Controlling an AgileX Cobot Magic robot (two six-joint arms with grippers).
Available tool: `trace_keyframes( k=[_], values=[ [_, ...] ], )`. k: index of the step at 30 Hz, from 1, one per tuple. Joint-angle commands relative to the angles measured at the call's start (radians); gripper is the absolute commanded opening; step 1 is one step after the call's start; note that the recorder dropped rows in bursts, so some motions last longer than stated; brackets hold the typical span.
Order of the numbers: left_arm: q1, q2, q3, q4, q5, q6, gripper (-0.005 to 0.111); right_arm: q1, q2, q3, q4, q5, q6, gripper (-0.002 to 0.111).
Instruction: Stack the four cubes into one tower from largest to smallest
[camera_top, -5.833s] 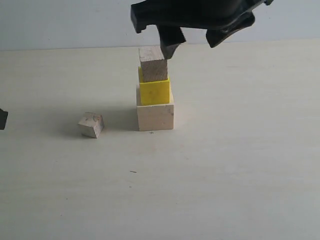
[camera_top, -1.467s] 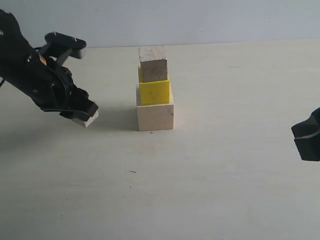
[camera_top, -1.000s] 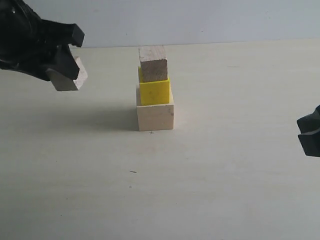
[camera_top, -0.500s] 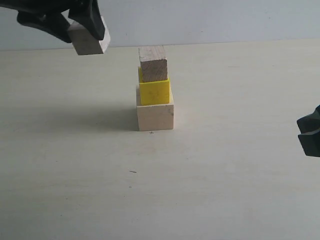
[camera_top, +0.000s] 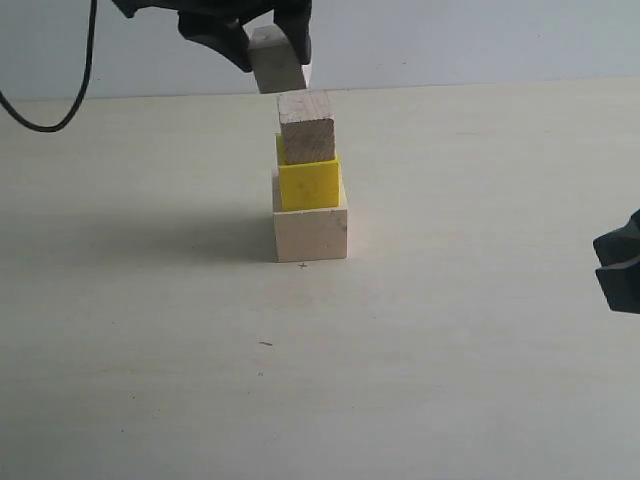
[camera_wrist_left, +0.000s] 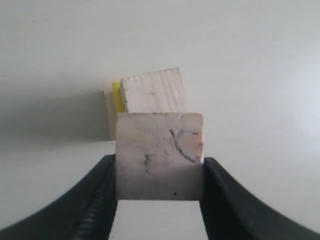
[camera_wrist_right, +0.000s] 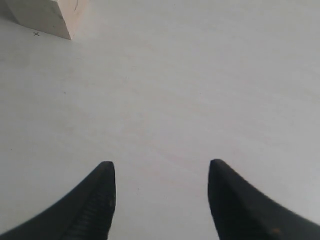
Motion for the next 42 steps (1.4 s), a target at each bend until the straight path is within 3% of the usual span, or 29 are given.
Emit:
trace_keyframes(
  k=[1,18,42],
  values=[
    [-0.005,0.045,-0.074,0.01,-0.003,-0.036,0.0,0.001,-0.008,0.003,-0.003,-0.022,0.001,0.053],
    [-0.007,0.12,-0.092,0.048,-0.003,-0.141,0.0,0.001,-0.008,0.003,0.004,-0.027,0.001,0.053],
    [-0.022,0.152,-0.146,0.06,-0.003,-0.121,0.0,0.001,-0.008,0.003,0.004,-0.027,0.001,0.053]
  ],
)
